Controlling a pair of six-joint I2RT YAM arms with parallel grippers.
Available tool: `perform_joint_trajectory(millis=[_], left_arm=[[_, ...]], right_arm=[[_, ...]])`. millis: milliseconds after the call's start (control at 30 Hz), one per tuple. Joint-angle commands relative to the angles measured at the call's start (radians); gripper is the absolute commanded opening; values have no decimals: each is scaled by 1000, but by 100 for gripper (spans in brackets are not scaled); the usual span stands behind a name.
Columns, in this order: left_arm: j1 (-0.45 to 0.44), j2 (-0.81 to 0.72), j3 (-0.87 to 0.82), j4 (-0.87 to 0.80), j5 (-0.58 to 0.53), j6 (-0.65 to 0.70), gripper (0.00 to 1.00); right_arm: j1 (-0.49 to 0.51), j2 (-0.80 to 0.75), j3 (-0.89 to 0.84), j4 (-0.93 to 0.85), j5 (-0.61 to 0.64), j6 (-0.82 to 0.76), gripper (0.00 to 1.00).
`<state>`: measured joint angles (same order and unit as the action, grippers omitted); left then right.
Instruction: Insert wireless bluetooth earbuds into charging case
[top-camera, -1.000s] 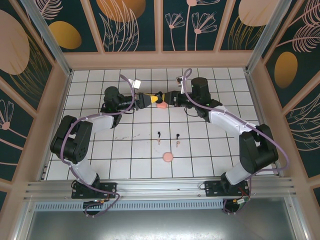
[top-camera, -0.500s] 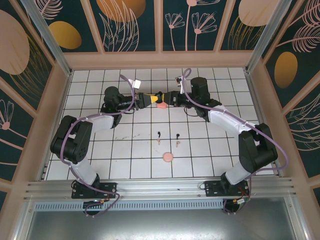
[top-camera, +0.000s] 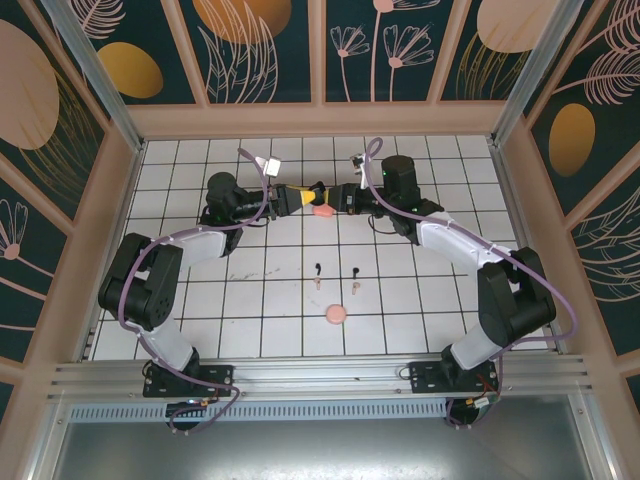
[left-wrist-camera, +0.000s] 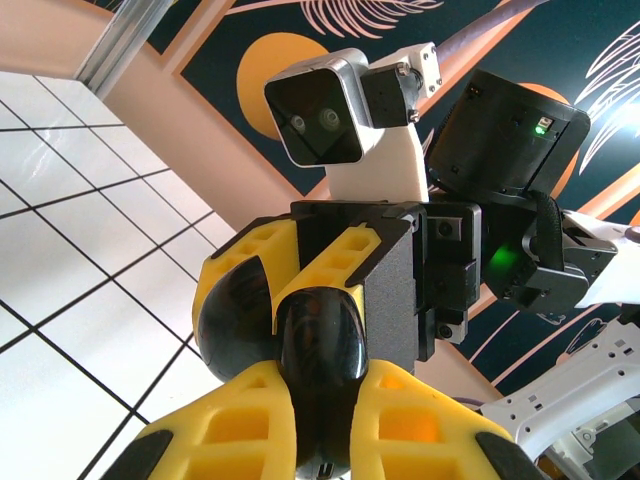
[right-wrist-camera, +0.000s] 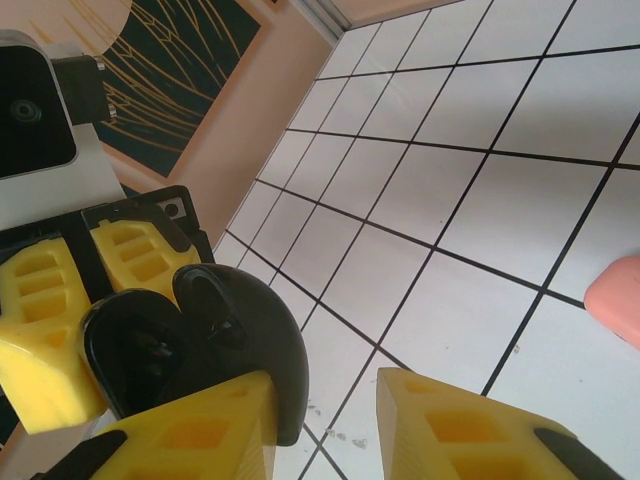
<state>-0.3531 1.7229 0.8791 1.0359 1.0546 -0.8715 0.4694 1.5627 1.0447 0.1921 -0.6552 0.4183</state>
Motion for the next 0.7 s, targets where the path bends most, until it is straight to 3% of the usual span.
perform_joint_trajectory(millis=[0,167,433,533,600,667], left_arm=[[-14,-37,29,44,15,8,0],[-20,-35,28,44,16,11,0],[-23,-30,26,38,12,19,0],[-23,-28,26,20,4,29,0],[-23,-30,26,-3,-4,45,9],[-23,-38,28,-49,-21,77,27]], right_arm=[[12,7,30,7,-18,-8,31],[17,23,64,1,-27,-6,24],[18,23,76,-9,-32,-12,2],[19,22,83,-16,-28,-15,0],[19,19,89,-23,-22,-14,0],[18,15,100,-40,-8,-20,0]])
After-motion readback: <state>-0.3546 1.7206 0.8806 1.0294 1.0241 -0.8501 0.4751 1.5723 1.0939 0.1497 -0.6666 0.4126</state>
